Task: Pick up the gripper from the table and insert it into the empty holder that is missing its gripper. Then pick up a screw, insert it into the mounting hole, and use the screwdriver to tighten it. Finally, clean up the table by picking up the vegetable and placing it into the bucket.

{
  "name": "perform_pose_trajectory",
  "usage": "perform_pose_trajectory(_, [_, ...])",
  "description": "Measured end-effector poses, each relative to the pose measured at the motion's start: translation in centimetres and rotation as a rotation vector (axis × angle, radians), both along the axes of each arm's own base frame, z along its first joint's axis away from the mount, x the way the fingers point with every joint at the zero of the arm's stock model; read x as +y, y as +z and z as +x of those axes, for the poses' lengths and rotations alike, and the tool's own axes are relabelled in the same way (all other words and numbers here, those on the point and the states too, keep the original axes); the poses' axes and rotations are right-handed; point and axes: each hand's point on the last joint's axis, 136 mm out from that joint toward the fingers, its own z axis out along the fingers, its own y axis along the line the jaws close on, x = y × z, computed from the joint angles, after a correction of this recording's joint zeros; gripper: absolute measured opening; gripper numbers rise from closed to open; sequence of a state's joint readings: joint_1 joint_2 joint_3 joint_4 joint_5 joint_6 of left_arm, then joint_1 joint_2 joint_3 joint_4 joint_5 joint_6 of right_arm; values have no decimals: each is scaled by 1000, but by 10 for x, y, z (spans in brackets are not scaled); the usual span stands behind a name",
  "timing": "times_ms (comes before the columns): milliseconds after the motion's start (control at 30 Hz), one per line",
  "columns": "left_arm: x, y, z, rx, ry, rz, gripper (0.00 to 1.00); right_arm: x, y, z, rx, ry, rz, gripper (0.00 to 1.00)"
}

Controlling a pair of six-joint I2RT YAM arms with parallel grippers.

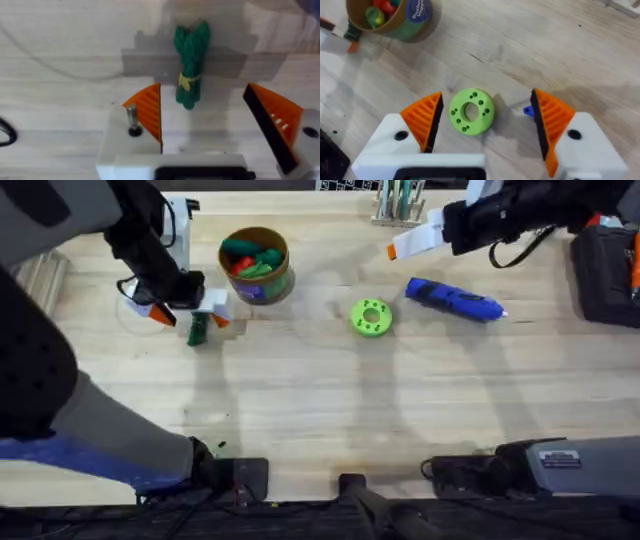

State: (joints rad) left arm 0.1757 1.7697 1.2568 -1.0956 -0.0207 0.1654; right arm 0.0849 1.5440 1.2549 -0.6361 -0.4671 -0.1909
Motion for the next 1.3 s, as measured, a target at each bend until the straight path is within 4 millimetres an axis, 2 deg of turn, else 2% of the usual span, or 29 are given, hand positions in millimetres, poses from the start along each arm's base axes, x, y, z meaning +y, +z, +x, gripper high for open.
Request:
perform_pose_trajectory(100, [1, -10, 8, -6, -2, 0, 986, 0, 0, 0, 0, 0, 0, 991])
perform_pose_trajectory(233, [1, -17, 8, 10, -3, -4, 989, 0, 0, 0, 0, 0, 0, 991])
perform_pose_trajectory(367, [3, -27, 6, 40, 3, -11, 934, 0, 0, 0, 0, 0, 0, 991])
perform_pose_trajectory(500, [3, -28, 8, 35, 4, -25, 885, 0, 0, 0, 0, 0, 0, 991])
perform_pose_trajectory(600, [2, -28, 9, 33, 3, -29, 740, 0, 0, 0, 0, 0, 0, 991])
perform_pose_trajectory(700, [2, -28, 11, 26, 1, -30, 386, 0, 0, 0, 0, 0, 0, 991])
perform_pose_trajectory(767, [1, -27, 12, 21, 3, -34, 82, 0, 0, 0, 0, 0, 0, 991])
perform_pose_trajectory(800, [1, -26, 14, 15, -1, -33, 31, 0, 0, 0, 0, 0, 0, 991])
perform_pose_trajectory(1300, [0, -26, 5, 53, 9, -36, 14, 0, 0, 0, 0, 0, 0, 992])
